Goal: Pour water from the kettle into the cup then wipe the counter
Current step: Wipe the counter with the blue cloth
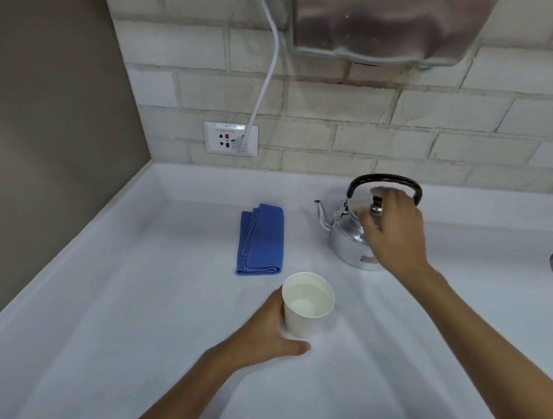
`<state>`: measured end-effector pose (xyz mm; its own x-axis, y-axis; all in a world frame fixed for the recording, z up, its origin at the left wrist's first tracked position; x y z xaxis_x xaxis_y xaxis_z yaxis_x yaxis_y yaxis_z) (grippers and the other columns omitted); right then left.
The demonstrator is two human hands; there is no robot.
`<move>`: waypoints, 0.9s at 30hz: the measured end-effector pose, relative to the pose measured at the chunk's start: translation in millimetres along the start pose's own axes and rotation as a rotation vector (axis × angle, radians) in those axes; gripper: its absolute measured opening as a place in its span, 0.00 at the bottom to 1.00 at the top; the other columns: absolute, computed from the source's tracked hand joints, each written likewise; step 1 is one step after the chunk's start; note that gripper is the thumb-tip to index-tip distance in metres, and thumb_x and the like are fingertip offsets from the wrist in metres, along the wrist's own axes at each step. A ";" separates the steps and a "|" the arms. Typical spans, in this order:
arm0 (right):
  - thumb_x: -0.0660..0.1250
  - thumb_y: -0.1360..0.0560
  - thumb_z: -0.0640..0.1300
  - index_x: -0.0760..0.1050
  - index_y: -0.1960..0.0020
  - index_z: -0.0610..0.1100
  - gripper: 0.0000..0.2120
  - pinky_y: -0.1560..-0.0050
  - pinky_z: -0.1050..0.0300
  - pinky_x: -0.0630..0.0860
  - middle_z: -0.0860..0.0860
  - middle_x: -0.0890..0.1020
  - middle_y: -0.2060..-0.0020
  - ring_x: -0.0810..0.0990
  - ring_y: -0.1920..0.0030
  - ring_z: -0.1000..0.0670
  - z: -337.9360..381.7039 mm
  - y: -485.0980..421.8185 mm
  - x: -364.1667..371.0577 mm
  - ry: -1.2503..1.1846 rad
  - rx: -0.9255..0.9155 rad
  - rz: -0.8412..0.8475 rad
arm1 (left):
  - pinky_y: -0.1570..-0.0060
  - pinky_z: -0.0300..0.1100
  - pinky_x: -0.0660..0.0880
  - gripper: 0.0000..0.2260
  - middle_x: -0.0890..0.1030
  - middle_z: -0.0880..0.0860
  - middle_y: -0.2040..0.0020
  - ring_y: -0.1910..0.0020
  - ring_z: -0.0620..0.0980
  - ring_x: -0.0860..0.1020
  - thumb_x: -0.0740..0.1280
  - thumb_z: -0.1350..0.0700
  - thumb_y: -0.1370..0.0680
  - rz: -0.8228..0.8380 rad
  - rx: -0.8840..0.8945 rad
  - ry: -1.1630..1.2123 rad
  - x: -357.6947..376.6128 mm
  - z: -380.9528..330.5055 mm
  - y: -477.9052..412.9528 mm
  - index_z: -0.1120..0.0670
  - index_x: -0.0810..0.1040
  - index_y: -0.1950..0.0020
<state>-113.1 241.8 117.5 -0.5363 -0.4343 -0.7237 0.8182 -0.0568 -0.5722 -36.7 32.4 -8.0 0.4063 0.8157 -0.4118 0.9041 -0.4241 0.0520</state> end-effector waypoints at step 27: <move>0.43 0.22 0.57 0.32 0.29 0.45 0.31 0.27 0.53 0.34 0.51 0.38 0.26 0.32 0.29 0.54 -32.8 179.0 51.2 0.243 0.208 0.483 | 0.27 0.53 0.46 0.25 0.48 0.58 0.23 0.25 0.60 0.47 0.46 0.47 0.19 -0.271 -0.239 -0.868 -66.0 39.2 -162.8 0.56 0.48 0.25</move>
<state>-0.9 238.9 -34.7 -0.1040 -0.2370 -0.9659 0.9923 -0.0901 -0.0847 -215.9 32.1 -24.9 0.0247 0.2554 -0.9665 0.9958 -0.0919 0.0012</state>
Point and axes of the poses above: each hand's wrist, its own y-axis away from the middle knuckle, its own x-axis out of the palm, z = x × y, the point moved 3 cm from there along -y, towards the middle knuckle
